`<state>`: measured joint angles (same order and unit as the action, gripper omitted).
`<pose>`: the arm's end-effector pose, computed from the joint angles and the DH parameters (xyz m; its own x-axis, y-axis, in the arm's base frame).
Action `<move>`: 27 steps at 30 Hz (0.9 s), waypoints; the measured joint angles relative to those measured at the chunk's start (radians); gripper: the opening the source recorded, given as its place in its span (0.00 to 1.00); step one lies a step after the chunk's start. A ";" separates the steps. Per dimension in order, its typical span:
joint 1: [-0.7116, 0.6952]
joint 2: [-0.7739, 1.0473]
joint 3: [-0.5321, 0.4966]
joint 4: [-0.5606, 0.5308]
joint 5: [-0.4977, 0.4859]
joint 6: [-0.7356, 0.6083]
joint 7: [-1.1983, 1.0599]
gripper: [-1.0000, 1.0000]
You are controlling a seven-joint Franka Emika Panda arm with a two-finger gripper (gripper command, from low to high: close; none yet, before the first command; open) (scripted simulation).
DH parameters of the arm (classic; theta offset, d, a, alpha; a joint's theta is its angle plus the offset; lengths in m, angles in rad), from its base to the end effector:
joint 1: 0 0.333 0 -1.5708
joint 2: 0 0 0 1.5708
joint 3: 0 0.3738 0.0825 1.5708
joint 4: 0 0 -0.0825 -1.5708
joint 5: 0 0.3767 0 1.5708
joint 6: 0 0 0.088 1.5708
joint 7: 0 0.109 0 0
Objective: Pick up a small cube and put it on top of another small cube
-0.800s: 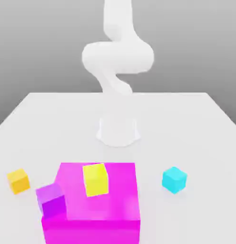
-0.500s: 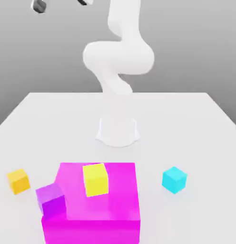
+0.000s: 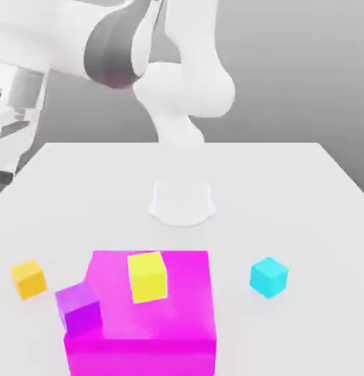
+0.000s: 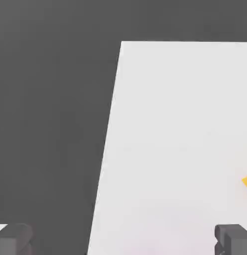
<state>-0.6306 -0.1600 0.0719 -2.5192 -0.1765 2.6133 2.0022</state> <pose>0.3909 -0.2393 0.4223 -0.7520 -0.6587 0.0224 -0.6382 0.7193 -0.2743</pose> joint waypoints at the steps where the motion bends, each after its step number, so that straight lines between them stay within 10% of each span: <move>1: -0.014 0.023 -0.007 -0.008 -0.001 0.012 0.041 0.50; 19: -0.175 0.497 -0.074 -0.083 0.187 0.327 0.425 0.50; 20: -0.175 0.518 -0.075 -0.080 0.187 0.344 0.425 0.00; 27: -0.175 0.515 -0.075 -0.080 0.188 0.344 0.425 0.00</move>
<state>-0.8056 0.3551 -0.0027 -2.5992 0.0116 2.9574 2.4272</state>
